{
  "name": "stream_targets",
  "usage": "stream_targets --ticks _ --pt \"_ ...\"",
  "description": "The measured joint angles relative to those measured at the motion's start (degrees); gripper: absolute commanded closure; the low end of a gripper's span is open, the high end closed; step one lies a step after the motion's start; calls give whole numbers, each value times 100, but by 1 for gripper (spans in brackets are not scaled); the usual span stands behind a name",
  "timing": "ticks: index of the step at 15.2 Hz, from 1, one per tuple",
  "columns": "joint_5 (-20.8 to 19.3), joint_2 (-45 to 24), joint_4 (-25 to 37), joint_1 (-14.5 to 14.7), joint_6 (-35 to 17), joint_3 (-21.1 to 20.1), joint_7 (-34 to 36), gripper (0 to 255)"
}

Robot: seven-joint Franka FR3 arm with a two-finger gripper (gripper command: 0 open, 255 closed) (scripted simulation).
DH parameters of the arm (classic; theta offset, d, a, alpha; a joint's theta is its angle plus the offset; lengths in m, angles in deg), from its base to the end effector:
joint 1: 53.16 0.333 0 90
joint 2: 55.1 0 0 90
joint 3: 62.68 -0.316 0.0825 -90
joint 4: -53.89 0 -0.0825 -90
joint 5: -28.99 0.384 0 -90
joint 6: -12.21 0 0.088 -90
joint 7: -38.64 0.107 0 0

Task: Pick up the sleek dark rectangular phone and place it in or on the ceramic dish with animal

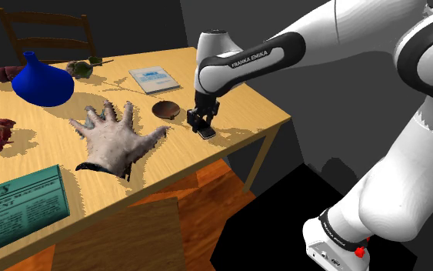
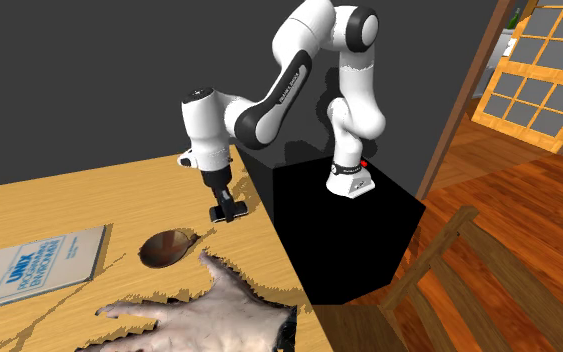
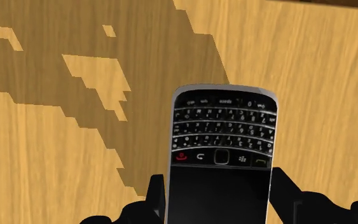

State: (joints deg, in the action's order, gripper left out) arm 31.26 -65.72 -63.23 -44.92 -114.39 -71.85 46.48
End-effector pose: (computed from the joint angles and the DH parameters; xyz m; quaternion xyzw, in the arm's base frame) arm 0.5530 0.1726 0.3512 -0.9970 -0.0702 0.0154 0.0278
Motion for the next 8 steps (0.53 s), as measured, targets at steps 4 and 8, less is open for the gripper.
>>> stream_targets --ticks 4,8 --pt "21 155 127 -10 281 -2 -6 255" --pt "41 304 246 -18 547 -4 -10 255"
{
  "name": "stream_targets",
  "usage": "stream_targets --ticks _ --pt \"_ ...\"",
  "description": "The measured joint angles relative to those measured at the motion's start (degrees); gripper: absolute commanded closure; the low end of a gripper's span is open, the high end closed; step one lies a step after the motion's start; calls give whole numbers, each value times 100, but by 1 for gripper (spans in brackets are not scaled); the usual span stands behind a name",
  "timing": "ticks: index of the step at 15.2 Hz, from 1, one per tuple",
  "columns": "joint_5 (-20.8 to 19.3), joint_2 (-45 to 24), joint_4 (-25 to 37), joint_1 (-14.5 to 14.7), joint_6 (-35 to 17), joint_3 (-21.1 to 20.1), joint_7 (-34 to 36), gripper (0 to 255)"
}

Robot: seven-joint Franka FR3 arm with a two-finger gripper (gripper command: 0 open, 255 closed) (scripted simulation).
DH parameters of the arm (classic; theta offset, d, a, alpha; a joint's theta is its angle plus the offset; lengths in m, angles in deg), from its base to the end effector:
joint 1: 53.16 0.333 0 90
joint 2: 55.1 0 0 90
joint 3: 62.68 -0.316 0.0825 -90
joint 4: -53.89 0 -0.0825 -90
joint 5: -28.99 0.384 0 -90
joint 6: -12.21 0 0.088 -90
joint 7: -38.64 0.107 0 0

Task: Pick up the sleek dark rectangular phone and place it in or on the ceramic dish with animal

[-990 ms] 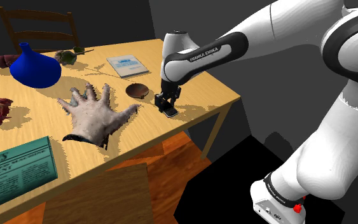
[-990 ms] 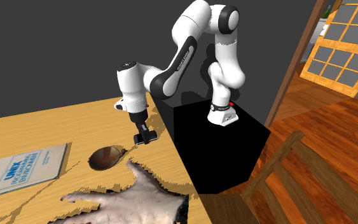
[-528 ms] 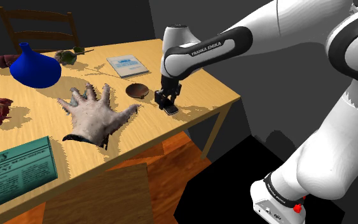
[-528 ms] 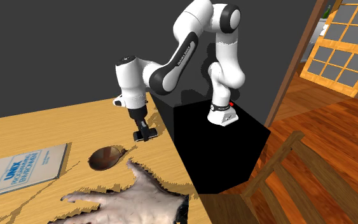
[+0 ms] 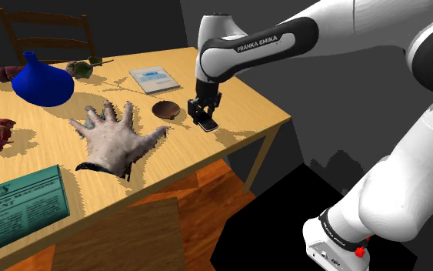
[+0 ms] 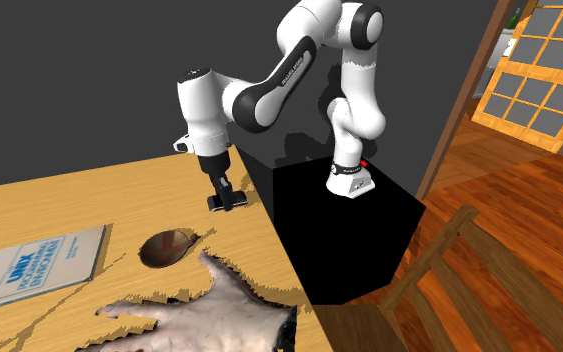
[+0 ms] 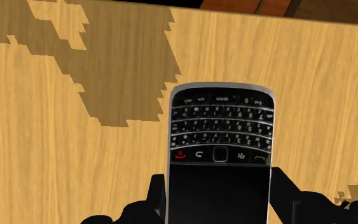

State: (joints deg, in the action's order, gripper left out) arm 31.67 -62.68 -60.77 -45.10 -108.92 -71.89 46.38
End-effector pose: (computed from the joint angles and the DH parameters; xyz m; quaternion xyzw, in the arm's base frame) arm 0.5520 0.1717 0.3927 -0.9970 -0.0702 0.0153 0.0278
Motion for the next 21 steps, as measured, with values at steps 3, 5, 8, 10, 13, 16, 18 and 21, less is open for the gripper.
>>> stream_targets --ticks 3,5,8,10,13,16,18,21 --pt "10 92 144 -4 234 -1 3 255" --pt "15 140 240 -3 378 -3 10 255" --pt "24 219 377 -17 594 6 -5 255" --pt "26 251 492 -12 740 0 12 255" --pt "-21 11 928 13 937 -12 72 255" --pt "-127 -615 1759 55 1149 -10 136 255" --pt "-214 -1130 2531 136 1407 -22 235 255" --pt "-345 -2016 3882 256 1879 -4 317 255"
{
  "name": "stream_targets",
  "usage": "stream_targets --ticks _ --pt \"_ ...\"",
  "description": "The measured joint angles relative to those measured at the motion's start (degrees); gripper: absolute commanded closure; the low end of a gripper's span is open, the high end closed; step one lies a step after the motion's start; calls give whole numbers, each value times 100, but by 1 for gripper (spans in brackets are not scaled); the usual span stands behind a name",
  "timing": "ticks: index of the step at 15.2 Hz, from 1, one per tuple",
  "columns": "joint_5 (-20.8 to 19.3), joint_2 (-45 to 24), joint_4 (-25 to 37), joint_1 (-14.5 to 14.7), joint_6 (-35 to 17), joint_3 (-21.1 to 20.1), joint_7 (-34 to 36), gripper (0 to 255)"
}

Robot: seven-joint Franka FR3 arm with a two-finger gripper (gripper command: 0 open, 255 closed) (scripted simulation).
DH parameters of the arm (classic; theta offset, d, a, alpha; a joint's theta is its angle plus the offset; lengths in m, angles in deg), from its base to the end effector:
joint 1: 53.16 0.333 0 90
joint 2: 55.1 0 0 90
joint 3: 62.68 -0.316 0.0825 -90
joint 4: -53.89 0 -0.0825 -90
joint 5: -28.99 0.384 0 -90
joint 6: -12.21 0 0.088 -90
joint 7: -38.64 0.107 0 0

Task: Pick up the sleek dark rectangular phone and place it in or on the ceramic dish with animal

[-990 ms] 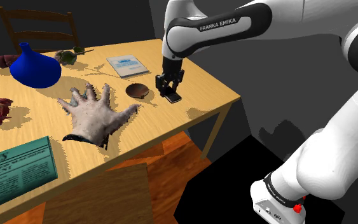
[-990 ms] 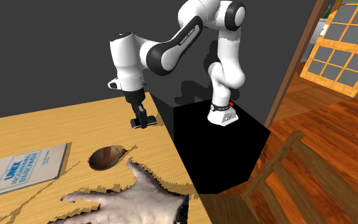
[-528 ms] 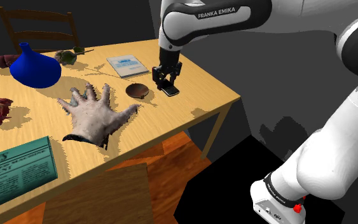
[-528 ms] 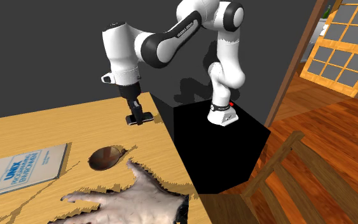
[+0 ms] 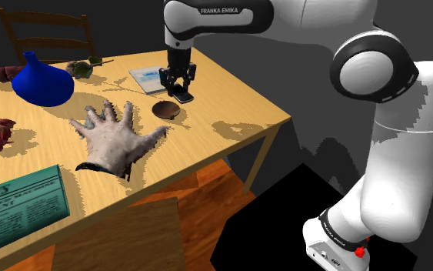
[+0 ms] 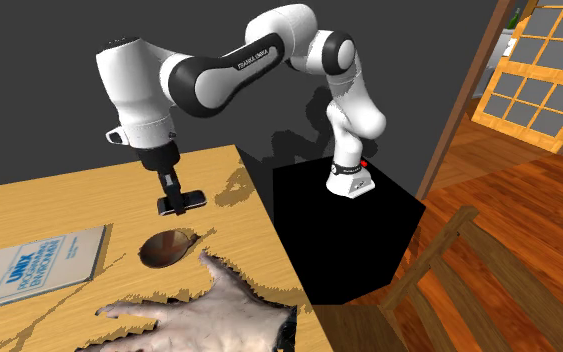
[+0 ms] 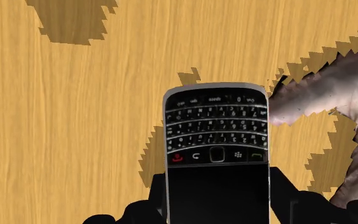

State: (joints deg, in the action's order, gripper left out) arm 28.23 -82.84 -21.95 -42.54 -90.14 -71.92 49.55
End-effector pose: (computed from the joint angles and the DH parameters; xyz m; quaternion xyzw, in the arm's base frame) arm 0.6639 0.2150 0.4588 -0.9970 -0.0706 0.0157 0.0278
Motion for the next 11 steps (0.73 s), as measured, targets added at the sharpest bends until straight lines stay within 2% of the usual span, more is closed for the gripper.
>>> stream_targets --ticks 1,4,7,11 --pt "-33 -272 439 36 165 9 10 255" --pt "-158 -1474 2412 262 928 44 86 255" --pt "-177 -1719 2603 270 883 63 70 255" --pt "-169 -1624 2126 226 503 62 53 255"
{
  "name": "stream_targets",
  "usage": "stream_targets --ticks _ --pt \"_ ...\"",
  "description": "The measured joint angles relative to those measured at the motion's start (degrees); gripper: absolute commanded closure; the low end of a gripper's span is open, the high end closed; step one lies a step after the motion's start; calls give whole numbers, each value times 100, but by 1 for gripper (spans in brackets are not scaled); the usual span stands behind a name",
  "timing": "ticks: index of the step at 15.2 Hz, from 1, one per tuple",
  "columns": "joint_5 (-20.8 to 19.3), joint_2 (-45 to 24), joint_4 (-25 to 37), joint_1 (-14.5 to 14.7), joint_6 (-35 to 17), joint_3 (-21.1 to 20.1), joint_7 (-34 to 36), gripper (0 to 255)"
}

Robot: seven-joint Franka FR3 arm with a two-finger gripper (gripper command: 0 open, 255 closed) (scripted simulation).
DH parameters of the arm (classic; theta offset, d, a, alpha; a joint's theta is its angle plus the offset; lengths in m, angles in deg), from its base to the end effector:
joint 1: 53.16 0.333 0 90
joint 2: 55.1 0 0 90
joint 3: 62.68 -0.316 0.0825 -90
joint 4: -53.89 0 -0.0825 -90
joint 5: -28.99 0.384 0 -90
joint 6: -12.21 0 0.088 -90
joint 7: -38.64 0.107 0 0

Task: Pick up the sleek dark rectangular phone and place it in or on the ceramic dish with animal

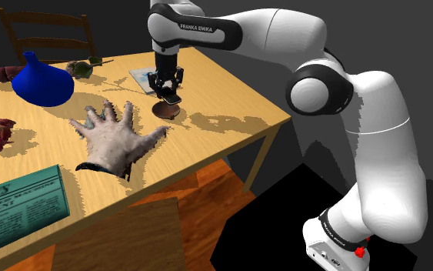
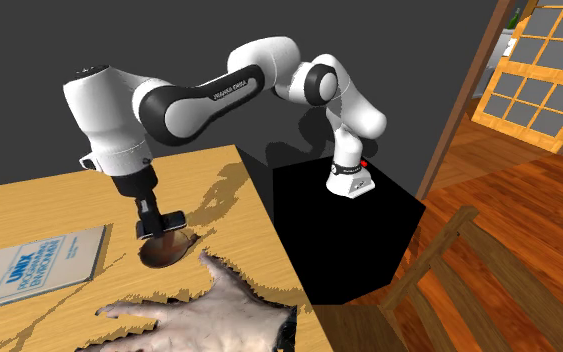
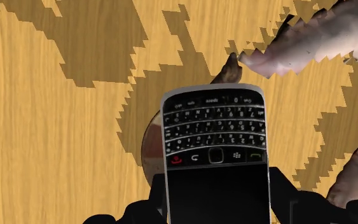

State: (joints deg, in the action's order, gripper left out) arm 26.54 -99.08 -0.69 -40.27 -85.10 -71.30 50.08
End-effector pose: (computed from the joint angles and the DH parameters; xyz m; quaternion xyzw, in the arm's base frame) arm 0.7187 0.2349 0.4221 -0.9970 -0.0702 0.0158 0.0278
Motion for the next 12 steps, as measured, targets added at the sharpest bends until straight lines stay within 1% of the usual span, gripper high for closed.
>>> stream_targets --ticks 6,12 --pt "-1 27 -507 -24 -478 2 -2 255" --pt "-2 9 -578 -27 -570 3 -4 255"
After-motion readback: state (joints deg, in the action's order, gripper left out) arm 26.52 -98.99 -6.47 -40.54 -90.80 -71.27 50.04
